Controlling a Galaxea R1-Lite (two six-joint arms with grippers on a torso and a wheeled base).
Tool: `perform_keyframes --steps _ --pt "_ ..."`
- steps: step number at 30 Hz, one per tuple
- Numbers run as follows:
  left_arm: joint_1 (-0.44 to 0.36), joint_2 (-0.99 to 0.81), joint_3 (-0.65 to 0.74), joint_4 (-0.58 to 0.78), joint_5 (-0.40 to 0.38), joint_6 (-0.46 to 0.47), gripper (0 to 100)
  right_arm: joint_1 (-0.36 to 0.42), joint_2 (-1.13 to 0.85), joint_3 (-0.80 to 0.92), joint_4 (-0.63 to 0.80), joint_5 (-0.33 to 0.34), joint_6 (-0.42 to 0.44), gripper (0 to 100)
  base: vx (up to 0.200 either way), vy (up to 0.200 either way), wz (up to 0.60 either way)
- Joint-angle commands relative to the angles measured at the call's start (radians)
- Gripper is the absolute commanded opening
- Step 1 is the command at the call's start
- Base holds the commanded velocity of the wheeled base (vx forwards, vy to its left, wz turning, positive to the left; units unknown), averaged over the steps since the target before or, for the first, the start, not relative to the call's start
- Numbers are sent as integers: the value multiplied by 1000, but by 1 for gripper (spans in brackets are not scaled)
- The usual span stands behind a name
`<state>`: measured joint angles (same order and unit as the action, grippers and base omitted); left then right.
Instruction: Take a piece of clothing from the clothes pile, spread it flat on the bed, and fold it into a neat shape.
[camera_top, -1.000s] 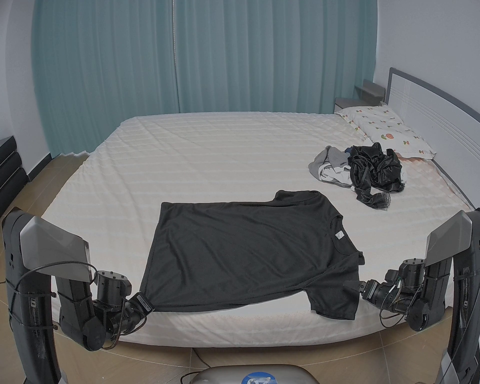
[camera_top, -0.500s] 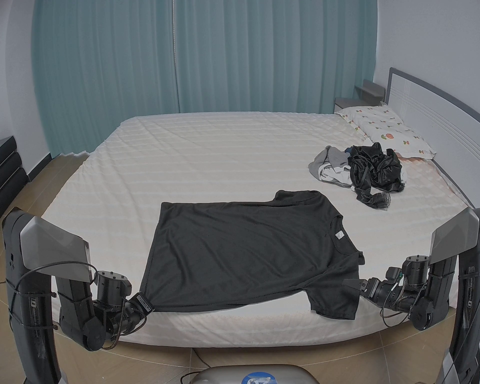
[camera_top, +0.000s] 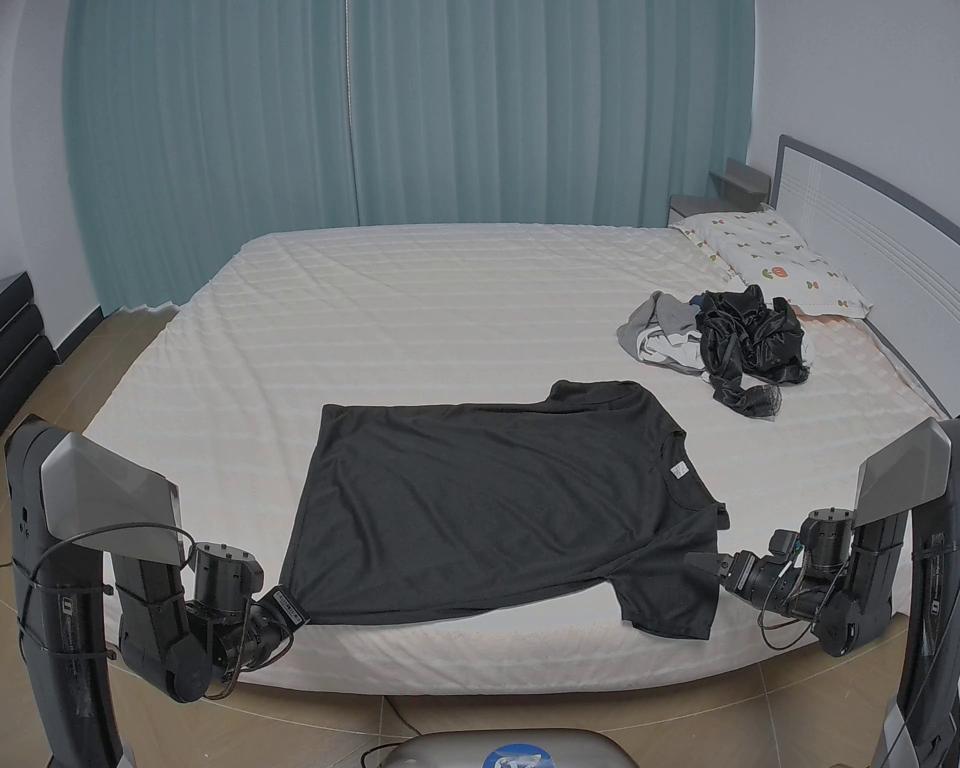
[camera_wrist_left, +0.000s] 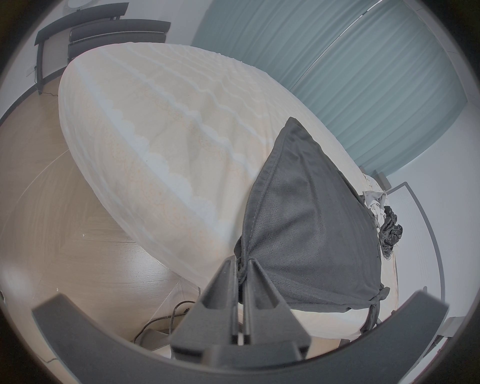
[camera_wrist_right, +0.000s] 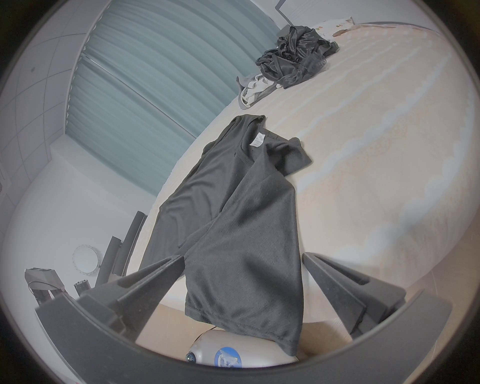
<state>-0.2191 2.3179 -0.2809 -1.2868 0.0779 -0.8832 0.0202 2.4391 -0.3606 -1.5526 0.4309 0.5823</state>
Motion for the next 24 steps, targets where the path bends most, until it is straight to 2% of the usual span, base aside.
perform_keyframes --steps 1,7,8,13,24 --pt "0 2 0 0 0 0 0 0 17 -11 -9 0 -4 100 0 0 0" --pt "0 2 -1 0 0 0 0 4 40 -24 -11 0 -13 100 0 0 0" --pt "0 2 -1 0 0 0 0 4 38 -24 -9 -9 -21 0 0 0 0" --pt "0 2 -1 0 0 0 0 3 27 -6 -11 -32 -26 0 0 0 0" --pt "4 -8 -4 -2 -1 -2 0 -52 -45 123 -11 -30 -62 0 0 0 0"
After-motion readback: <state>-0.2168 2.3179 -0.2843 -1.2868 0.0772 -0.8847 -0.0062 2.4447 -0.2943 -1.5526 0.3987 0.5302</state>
